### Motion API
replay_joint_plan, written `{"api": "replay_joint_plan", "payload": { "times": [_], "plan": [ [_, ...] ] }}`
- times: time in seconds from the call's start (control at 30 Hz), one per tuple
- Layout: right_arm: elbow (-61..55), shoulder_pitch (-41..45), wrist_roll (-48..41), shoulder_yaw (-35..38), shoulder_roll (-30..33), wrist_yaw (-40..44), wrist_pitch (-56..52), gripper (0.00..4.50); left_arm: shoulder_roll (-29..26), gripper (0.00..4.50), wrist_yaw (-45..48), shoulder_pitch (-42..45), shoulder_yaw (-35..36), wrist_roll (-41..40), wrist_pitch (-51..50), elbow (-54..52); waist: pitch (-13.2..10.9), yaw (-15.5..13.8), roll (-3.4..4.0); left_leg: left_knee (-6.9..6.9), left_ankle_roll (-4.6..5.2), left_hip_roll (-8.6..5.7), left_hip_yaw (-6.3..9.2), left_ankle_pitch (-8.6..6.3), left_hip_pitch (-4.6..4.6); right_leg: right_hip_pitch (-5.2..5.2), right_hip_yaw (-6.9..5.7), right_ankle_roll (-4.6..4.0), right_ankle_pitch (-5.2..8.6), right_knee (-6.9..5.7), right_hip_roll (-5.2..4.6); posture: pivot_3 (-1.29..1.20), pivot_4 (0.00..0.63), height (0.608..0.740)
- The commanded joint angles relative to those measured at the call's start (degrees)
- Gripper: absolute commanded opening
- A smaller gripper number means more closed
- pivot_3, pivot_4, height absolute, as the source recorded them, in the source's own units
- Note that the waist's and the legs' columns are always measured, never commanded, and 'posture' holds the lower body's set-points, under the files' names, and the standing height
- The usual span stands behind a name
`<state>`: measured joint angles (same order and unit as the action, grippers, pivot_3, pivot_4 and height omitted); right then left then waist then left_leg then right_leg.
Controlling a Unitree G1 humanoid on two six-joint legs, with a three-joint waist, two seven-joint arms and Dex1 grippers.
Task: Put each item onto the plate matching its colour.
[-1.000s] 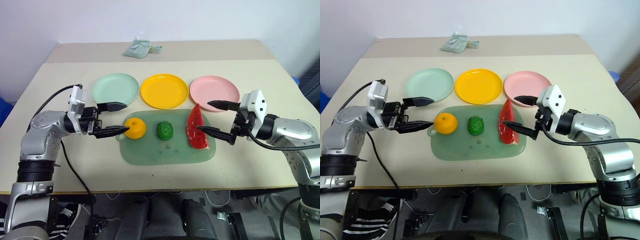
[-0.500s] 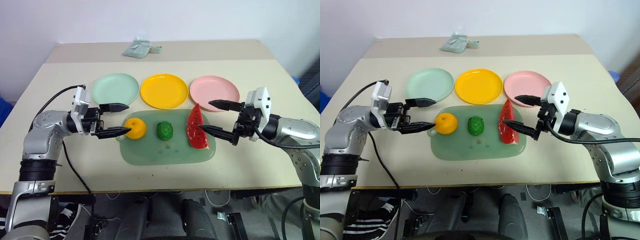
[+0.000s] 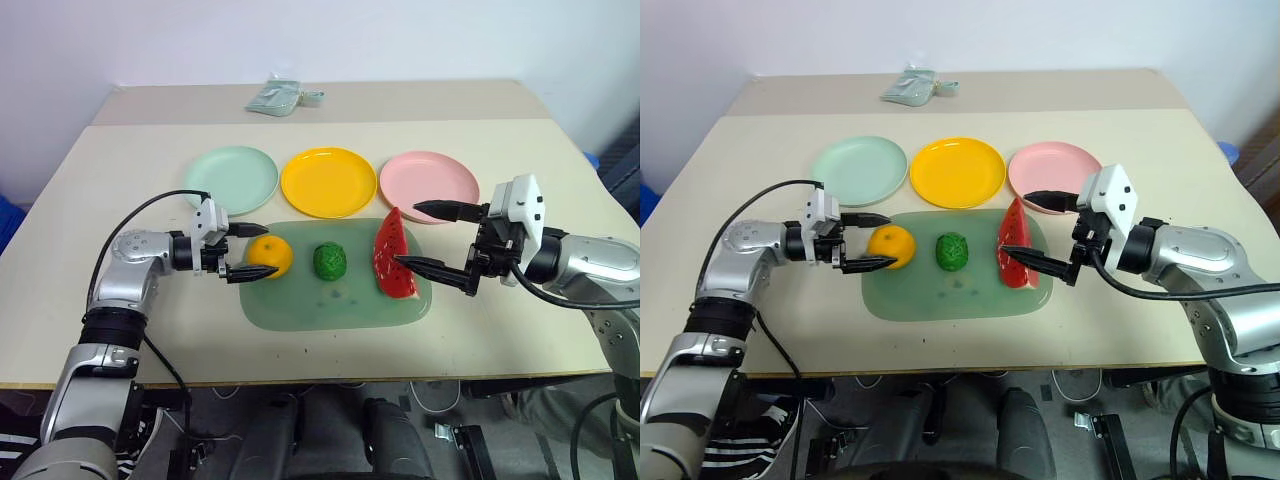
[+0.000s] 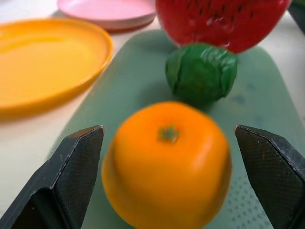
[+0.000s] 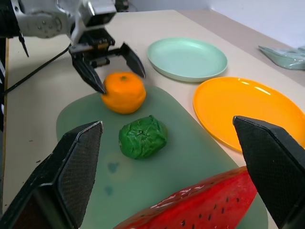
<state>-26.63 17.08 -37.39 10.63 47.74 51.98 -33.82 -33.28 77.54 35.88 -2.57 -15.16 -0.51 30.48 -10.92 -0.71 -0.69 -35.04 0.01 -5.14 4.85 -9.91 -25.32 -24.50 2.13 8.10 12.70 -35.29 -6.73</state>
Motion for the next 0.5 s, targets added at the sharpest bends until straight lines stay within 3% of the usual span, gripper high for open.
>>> {"api": "replay_joint_plan", "payload": {
  "times": [0.03,0.1,0.27,0.37,0.5],
  "plan": [
    [-3.0,0.1,-1.0,2.1,0.6,-0.8,0.2,4.5,0.6,3.59,-0.7,2.5,-1.6,2.5,0.8,1.7,0.0,-0.1,0.0,-0.01,0.0,-0.01,0.0,0.0,0.0,0.01,0.0,0.01,0.0,0.0,0.0,0.0,0.15,0.74],
    [-3.4,0.1,-1.1,2.1,0.5,-1.3,0.0,4.5,0.9,3.12,-0.4,3.0,-1.7,2.7,1.8,2.3,0.0,0.0,0.0,-0.04,0.01,-0.01,0.0,0.0,0.0,0.03,-0.01,0.08,-0.04,0.01,0.0,0.0,0.15,0.74],
    [-4.3,-0.9,-2.0,2.7,0.2,-1.9,-0.3,4.5,2.7,3.11,-0.7,5.5,1.3,-0.7,0.6,1.8,0.0,0.0,0.0,-0.04,0.01,-0.01,0.01,-0.01,0.0,0.03,-0.01,0.1,-0.05,0.01,0.0,0.0,0.15,0.74],
    [-4.0,-1.3,-2.0,3.1,-0.3,-2.9,-0.1,4.5,6.1,3.11,-7.0,11.0,4.5,-2.3,-0.5,4.0,-0.1,-0.2,-0.11,-0.12,0.02,-0.02,0.05,0.0,-0.05,0.04,-0.07,0.14,-0.08,0.0,0.0,0.0,0.15,0.74],
    [-0.3,1.1,2.5,1.6,-2.3,-8.4,1.0,4.5,11.2,3.11,-16.9,19.1,4.4,2.0,4.4,13.3,-0.1,-0.2,-0.2,-0.21,0.02,-0.06,0.15,0.0,-0.1,0.11,-0.2,0.29,-0.16,0.04,-0.02,0.0,0.15,0.74]
  ]
}}
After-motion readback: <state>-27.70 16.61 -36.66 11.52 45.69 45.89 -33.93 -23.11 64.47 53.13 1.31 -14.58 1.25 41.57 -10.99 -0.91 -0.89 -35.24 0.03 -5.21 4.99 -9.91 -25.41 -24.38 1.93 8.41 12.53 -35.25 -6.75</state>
